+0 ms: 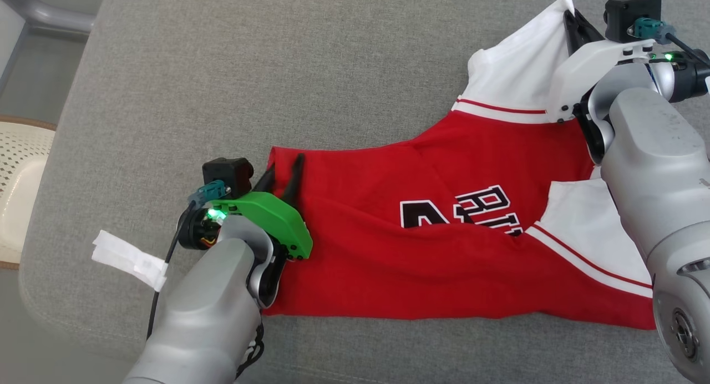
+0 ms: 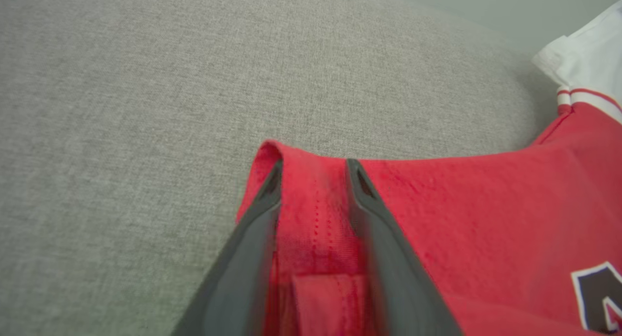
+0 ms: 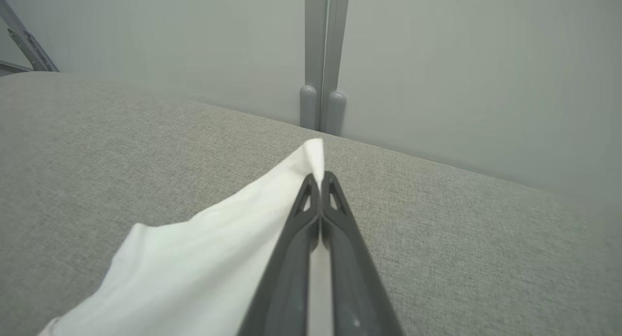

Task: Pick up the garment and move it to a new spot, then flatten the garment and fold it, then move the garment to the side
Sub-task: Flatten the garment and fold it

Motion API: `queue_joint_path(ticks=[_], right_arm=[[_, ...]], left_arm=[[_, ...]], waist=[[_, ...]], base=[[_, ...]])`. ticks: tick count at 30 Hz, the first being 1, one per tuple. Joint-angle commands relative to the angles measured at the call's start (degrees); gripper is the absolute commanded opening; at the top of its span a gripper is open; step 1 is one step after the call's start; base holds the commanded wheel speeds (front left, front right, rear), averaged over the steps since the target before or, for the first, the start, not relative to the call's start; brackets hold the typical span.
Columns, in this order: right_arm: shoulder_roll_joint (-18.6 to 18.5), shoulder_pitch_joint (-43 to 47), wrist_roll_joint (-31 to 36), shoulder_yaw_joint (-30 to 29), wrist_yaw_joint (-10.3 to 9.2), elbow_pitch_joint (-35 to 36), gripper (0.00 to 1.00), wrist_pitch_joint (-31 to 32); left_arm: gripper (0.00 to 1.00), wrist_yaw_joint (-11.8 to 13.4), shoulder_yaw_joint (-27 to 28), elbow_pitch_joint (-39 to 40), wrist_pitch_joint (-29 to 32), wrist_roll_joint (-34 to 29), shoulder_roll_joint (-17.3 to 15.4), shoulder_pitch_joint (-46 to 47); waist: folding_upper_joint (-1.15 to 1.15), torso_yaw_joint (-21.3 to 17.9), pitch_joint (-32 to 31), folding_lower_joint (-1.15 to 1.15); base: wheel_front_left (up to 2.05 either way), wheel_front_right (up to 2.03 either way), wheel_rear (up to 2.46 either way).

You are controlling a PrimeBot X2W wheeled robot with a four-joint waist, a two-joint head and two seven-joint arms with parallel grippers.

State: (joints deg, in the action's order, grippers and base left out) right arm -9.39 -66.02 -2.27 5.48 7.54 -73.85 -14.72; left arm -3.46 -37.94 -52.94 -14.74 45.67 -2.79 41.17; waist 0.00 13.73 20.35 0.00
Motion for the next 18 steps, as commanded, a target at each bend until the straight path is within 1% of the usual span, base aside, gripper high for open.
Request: queue_joint_path(ticks=[1, 3, 6, 10, 13, 18], right_arm=[[0.0, -0.1, 0.6, -0.3, -0.12, -0.1, 0.0, -0.3], [-0.1, -0.3, 1.1, -0.7, -0.11, -0.1, 0.0, -0.3], [-1.2, -1.0, 1.8, -1.8, -0.12, 0.1, 0.0, -0.5], [-1.7, -1.0, 3.1, -3.9, -0.11, 2.1, 0.0, -0.5], [-0.7, 0.7, 4.1, -5.4, -0.11, 5.3, 0.0, -0.5], [0.9, 5.3, 3.8, -7.1, -0.11, 11.8, 0.0, -0.5]], left_arm=[[0.0, 0.0, -0.1, -0.1, -0.3, 0.4, -0.3, 1.3], [0.0, 0.6, -0.1, 0.0, -0.5, 0.1, -0.3, 2.2], [0.0, 1.5, 2.4, 2.4, -0.4, -2.0, -0.2, 3.3], [0.0, 1.1, 6.4, 6.7, -0.4, -6.3, -0.3, 3.0], [0.0, 0.5, 8.7, 7.2, -0.4, -9.3, -0.3, 1.5], [0.0, 0.1, 13.3, 7.8, -0.4, -12.4, -0.8, -1.3]], waist=[[0.0, -0.1, 0.0, 0.0], [0.0, -0.1, 0.1, 0.0], [0.0, 0.1, 0.1, 0.0], [0.0, -0.2, -0.1, 0.0], [0.0, -1.2, -1.0, 0.0], [0.0, -3.5, -3.2, 0.0]], base=[[0.0, 0.0, 0.0], [0.0, 0.0, 0.0], [0.0, 0.0, 0.0], [0.0, 0.0, 0.0], [0.0, 0.0, 0.0], [0.0, 0.0, 0.0]])
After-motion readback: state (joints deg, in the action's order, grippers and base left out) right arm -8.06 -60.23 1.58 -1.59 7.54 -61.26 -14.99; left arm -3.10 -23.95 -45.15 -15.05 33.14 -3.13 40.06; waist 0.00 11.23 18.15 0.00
